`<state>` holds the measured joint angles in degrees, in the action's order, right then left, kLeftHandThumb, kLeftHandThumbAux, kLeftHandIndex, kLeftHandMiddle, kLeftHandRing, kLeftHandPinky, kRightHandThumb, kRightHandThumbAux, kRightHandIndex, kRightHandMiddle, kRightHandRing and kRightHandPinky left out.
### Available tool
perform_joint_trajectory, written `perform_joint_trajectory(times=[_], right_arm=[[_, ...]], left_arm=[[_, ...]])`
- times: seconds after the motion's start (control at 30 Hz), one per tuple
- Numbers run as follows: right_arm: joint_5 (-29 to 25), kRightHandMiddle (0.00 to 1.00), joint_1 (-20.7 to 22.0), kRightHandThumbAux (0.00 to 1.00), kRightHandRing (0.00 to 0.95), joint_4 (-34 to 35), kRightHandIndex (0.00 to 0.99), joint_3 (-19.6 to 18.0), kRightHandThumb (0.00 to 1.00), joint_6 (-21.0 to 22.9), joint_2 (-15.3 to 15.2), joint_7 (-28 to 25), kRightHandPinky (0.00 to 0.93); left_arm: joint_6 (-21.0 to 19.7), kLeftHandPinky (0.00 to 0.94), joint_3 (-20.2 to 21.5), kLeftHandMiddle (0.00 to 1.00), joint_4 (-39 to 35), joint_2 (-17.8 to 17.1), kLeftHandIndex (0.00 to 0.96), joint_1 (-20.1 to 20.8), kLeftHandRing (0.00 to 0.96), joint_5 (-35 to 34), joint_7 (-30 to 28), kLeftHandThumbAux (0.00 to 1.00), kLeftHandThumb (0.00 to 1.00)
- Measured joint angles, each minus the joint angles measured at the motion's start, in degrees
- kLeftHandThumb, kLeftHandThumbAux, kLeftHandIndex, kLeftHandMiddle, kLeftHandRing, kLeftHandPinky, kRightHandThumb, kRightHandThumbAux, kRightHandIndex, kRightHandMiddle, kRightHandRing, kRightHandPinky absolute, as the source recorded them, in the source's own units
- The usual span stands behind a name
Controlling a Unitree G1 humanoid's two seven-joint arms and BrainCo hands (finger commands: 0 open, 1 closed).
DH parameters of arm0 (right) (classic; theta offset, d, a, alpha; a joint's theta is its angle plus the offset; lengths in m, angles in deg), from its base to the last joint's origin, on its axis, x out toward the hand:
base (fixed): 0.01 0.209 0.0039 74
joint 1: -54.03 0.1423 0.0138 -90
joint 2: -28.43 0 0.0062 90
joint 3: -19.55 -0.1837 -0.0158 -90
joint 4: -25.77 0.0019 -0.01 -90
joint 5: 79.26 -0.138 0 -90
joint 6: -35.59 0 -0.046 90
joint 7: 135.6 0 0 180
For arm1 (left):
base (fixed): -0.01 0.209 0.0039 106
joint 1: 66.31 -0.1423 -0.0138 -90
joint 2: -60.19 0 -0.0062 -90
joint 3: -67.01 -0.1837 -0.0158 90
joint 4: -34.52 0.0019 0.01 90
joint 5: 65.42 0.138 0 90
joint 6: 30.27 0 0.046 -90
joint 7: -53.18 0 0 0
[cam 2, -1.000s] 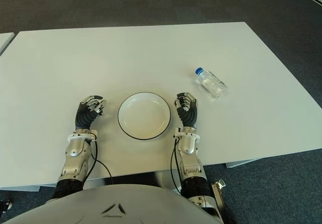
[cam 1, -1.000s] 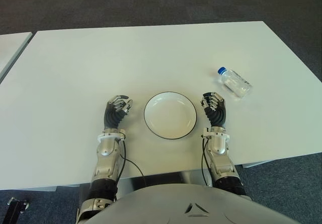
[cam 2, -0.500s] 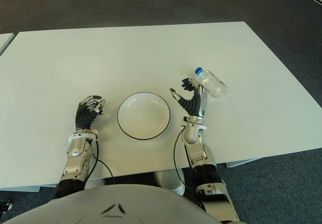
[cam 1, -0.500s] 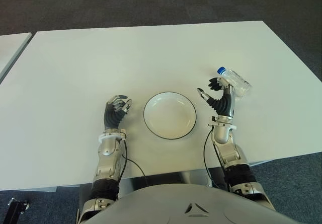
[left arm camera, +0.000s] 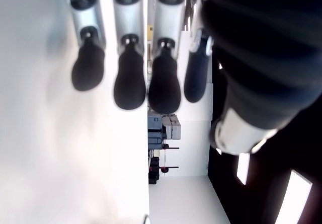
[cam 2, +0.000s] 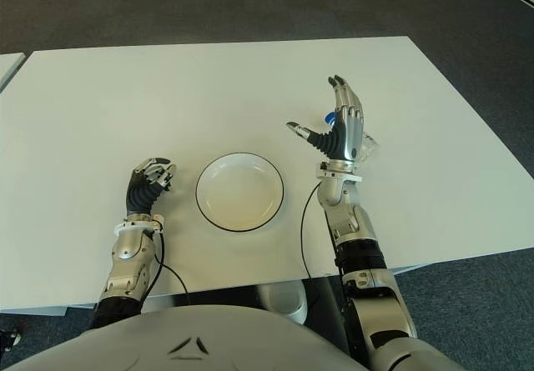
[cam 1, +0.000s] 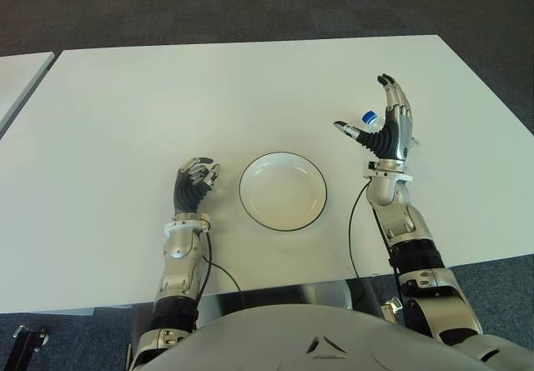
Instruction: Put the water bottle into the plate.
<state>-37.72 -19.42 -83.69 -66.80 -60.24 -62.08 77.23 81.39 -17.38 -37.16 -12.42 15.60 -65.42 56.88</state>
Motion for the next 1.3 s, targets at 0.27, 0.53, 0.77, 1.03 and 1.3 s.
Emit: perform_joint_trajectory(times=[0.27,0.53,0.77,1.03,1.3], right_arm=[[3.76,0.0,3.76,0.168,0.0,1.14,0.0,2.2,0.598,16.86,-1.03,-9.29,0.0],[5.53,0.0,6.95,0.138,0.0,0.82,0.0,5.03,0.603,25.75,-2.49,-16.87,0.0],[4.88,0.0,10.23,0.122,0.0,-4.25,0.0,6.44,0.606,28.01,-5.28,-22.95,0.0],[2.68,0.0,13.78,0.116,0.0,-17.27,0.0,7.97,0.604,27.19,-6.74,-24.58,0.0],[2.1,0.0,17.88,0.114,0.0,-31.37,0.0,11.21,0.594,26.05,-6.75,-23.02,0.0]], left_arm=[[-2.24,0.685,0.12,0.716,-0.86,-0.01,0.433,-0.06,0.705,-0.07,0.03,0.72,0.704],[-2.53,0.721,0.15,0.727,-1.57,0.23,0.433,-0.21,0.718,-0.54,0.01,0.721,0.703],[-1.29,0.736,0.01,0.742,-1.53,0.11,0.433,-0.43,0.735,-0.5,-0.01,0.721,0.703],[-1.37,0.731,0.04,0.743,-1.58,0.08,0.434,-0.97,0.734,-0.46,0.01,0.72,0.704],[-3.19,0.734,0.12,0.745,-2.6,0.52,0.434,-1.26,0.734,-0.35,0.45,0.72,0.705]])
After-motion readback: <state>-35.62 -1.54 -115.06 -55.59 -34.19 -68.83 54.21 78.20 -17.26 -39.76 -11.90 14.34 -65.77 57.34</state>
